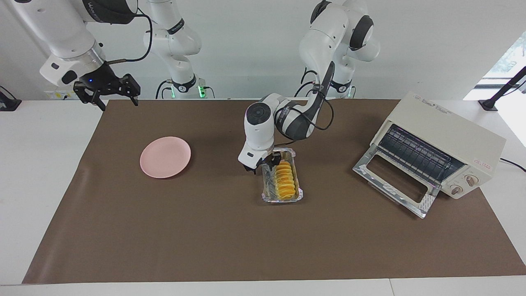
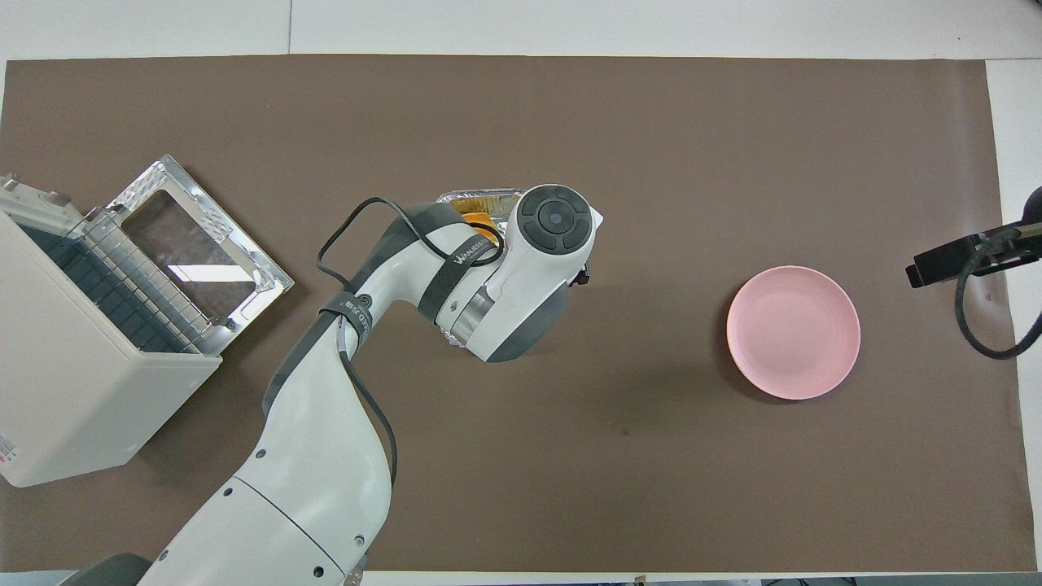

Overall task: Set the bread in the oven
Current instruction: 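Carry the foil tray with the left gripper into the toaster oven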

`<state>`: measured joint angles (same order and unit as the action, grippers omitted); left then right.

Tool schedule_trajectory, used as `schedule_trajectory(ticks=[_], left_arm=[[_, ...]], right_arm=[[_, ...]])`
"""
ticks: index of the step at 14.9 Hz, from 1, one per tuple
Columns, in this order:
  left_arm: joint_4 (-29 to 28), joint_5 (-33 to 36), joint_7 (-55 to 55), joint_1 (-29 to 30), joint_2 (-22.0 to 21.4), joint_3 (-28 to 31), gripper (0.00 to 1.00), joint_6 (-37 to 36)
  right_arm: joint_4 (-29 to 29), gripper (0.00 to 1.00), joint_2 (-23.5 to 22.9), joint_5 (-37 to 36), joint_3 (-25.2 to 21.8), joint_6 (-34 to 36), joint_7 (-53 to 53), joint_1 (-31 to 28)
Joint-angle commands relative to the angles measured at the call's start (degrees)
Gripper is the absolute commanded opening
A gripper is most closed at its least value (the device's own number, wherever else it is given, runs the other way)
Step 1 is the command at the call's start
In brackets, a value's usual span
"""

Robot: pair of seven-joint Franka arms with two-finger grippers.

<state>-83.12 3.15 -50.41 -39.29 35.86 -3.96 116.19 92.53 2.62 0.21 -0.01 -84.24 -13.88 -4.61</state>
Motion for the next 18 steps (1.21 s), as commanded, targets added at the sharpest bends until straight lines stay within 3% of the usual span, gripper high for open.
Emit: schedule_trajectory(ticks=[1,3,6,9,12,18], left_arm=[[1.38,0.98,-0.92,-0.35,0.71,1.06,0.0,0.35],[1.64,0.98,-0.92,0.0,-0.08,1.58,0.0,-2.01],[5.49,0.63,-0.92,0.0,-2.63,5.71,0.0,-10.69],[6.21,0.37,-0.48,0.61,-6.39,11.58,0.0,-13.97],[6.04,0.45,-0.66,7.62,-10.89,12.66,0.0,-19.48],[2.96,2.12,-0.4,21.52,-12.3,14.76,0.0,-22.59]], right_arm=[[2.83,1.0,1.42,-2.49,1.15,-1.45,-1.59,-1.01],[3.01,1.0,1.51,-3.11,1.5,-2.07,-1.59,-1.01],[2.66,1.0,1.42,-3.11,1.5,-1.98,-1.24,-1.01],[2.66,1.0,1.51,-3.03,1.5,-1.81,-1.07,-1.1],[2.39,1.0,1.42,-2.94,1.5,-1.81,-1.07,-1.1],[2.48,1.0,1.59,-2.94,1.32,-0.93,-1.33,-0.66]])
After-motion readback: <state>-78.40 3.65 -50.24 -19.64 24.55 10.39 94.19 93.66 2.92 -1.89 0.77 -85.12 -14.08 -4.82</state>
